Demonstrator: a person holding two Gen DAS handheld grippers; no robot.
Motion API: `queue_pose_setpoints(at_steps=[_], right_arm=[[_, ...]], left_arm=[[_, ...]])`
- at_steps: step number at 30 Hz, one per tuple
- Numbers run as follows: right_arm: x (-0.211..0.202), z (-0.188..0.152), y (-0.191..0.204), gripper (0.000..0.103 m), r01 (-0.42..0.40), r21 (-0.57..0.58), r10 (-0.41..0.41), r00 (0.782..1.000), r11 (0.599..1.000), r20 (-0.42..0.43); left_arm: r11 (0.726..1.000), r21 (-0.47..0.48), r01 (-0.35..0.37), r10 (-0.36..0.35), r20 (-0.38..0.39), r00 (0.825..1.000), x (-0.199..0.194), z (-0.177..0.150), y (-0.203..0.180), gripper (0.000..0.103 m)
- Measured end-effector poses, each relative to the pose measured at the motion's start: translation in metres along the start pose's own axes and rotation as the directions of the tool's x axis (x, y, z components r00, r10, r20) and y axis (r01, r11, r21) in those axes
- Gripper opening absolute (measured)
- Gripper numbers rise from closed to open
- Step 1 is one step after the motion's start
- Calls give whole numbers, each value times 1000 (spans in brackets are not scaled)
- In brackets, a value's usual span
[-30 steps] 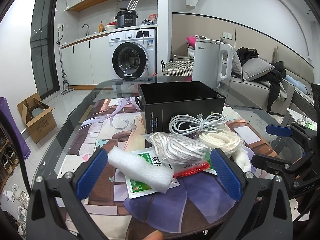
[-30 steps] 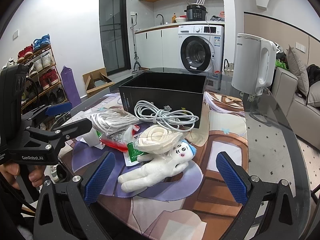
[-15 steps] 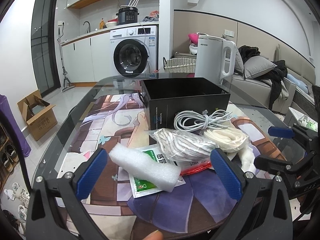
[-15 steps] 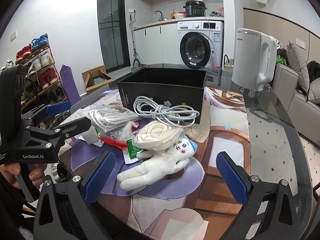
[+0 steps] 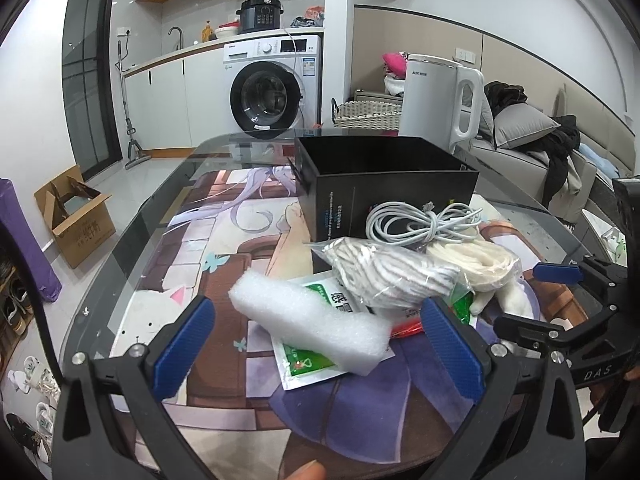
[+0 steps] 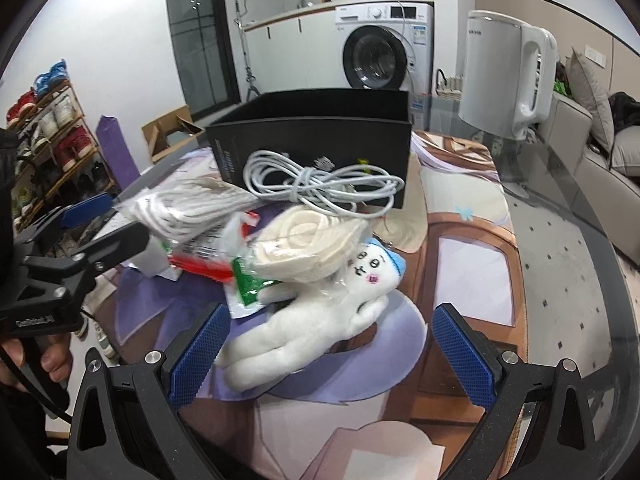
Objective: Organize soft objects
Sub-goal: 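Grasp the white foam sheet with the left tool while the right tool grasps the white plush doll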
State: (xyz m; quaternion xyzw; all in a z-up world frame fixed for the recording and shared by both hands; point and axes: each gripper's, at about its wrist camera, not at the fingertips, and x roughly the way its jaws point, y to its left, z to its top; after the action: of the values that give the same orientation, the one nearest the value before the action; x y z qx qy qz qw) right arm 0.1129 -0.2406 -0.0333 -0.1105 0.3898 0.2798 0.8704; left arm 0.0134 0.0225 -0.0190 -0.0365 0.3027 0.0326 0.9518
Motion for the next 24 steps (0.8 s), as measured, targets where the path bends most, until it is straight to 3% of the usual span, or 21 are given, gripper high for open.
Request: queue_pose_setpoints(at_steps=[12, 18, 24], right_arm=[[-7, -5, -21, 103, 38, -32, -40, 997, 999, -70], [-5, -3, -18, 103, 64, -4, -64, 998, 998, -28], [8, -2, -12, 103, 87, -25, -88, 995, 996, -43]], left_arm=[[1000, -4, 1, -1, -35, 999, 8, -4, 8, 103], [999, -33, 4, -6, -49, 999, 13, -5, 13, 103], [1000, -28, 3, -5, -48, 999, 13, -5, 14, 103]])
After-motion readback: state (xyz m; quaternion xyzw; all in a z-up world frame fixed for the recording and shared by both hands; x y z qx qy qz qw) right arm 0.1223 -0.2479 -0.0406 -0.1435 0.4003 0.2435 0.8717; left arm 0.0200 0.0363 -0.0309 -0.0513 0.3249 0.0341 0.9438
